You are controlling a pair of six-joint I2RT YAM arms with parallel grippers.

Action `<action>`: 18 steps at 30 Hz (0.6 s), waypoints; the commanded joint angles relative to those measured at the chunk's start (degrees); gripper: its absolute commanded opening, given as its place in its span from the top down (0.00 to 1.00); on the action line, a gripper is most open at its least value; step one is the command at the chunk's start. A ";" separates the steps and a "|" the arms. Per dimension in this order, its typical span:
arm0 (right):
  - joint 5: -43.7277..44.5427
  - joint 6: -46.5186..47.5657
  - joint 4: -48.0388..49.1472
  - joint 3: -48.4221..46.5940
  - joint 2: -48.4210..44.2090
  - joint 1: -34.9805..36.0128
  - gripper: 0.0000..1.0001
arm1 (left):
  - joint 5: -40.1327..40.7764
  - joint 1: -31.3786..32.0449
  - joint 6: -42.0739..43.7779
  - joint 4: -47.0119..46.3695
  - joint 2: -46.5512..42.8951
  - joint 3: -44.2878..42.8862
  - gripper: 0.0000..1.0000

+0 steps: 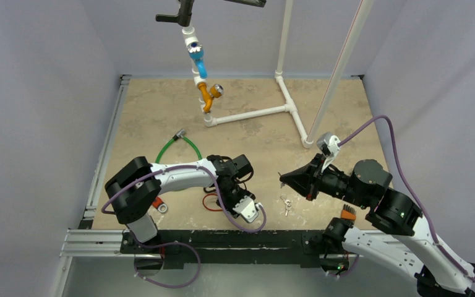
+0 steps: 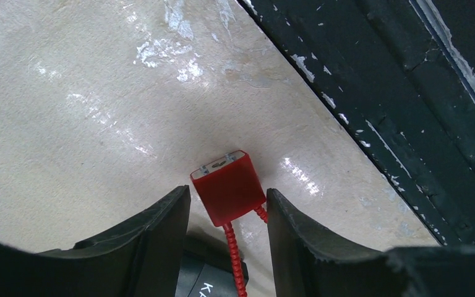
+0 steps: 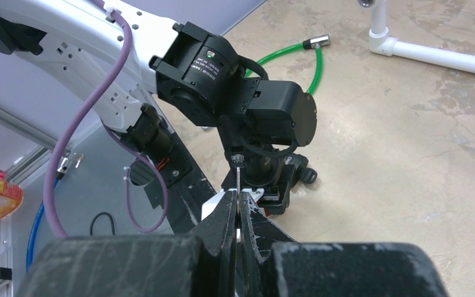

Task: Unlock with the key
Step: Adjust the lock at the center of the board.

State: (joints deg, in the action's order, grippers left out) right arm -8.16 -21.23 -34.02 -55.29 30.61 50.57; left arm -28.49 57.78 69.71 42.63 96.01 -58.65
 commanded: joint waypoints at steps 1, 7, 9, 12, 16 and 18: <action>1.60 0.87 -0.32 -2.11 -1.02 -0.12 1.00 | -1.07 0.60 0.27 -1.15 1.63 -1.08 0.53; 1.95 0.83 -0.96 -2.35 -1.85 -0.12 1.00 | -1.13 1.26 -0.36 -1.44 2.11 -0.02 0.56; 1.97 0.93 -0.93 -2.37 -1.80 -0.12 1.00 | -1.13 1.45 -0.45 -1.40 2.30 0.15 0.61; 2.14 0.97 -0.96 -2.22 -1.86 -0.11 1.00 | -0.53 1.88 -0.86 -2.07 2.22 0.59 0.83; 2.28 1.02 -0.83 -2.02 -1.82 -0.12 1.00 | 1.69 2.09 -3.03 -1.69 3.22 -0.76 0.98; 2.19 1.01 -0.66 -1.87 -1.82 -0.18 1.00 | 3.22 2.08 -3.98 -2.56 3.08 -1.30 1.00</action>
State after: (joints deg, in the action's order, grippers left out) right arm -6.92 -20.97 -35.64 -55.42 28.97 50.54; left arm -27.66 59.53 67.72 41.23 97.84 -58.74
